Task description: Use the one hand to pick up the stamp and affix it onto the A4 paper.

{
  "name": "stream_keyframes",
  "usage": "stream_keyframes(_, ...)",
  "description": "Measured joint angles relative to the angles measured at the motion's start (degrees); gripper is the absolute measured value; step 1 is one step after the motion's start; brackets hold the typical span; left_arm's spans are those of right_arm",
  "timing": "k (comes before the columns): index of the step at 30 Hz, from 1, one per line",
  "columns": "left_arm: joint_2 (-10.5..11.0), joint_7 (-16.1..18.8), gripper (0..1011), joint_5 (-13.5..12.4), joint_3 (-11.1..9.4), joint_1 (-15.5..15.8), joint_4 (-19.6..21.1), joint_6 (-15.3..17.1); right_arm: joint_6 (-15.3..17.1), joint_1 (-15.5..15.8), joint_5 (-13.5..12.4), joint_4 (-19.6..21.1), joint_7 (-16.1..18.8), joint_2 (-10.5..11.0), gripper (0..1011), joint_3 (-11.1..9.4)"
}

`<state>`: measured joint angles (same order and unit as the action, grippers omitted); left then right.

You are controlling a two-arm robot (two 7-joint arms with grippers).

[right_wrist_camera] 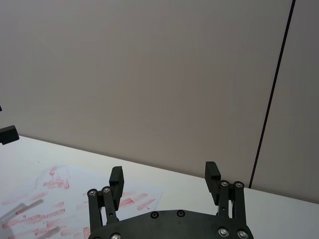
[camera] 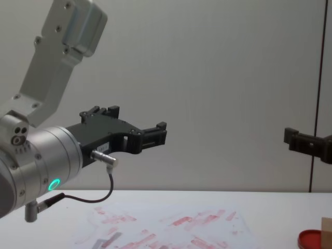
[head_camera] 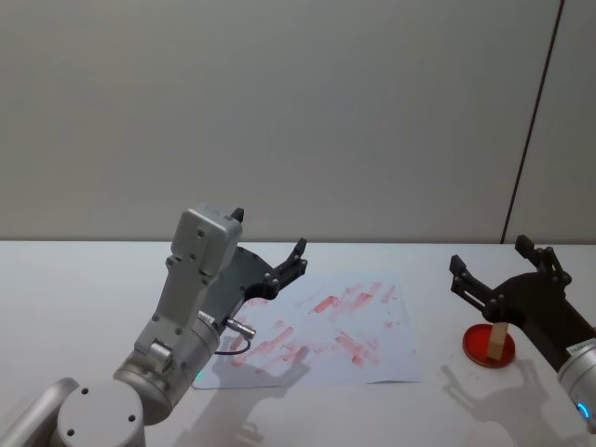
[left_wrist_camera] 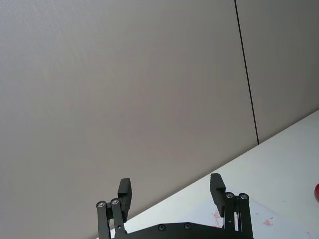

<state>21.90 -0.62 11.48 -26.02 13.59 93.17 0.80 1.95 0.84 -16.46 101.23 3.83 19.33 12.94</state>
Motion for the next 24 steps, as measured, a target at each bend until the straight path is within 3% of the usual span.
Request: stream_keyframes(24, 0.0, 0.0, 1002, 0.0, 0.0, 0.0, 0.0, 0.0, 0.0, 0.0, 0.0, 0.0, 0.0, 0.0, 1001, 0.0)
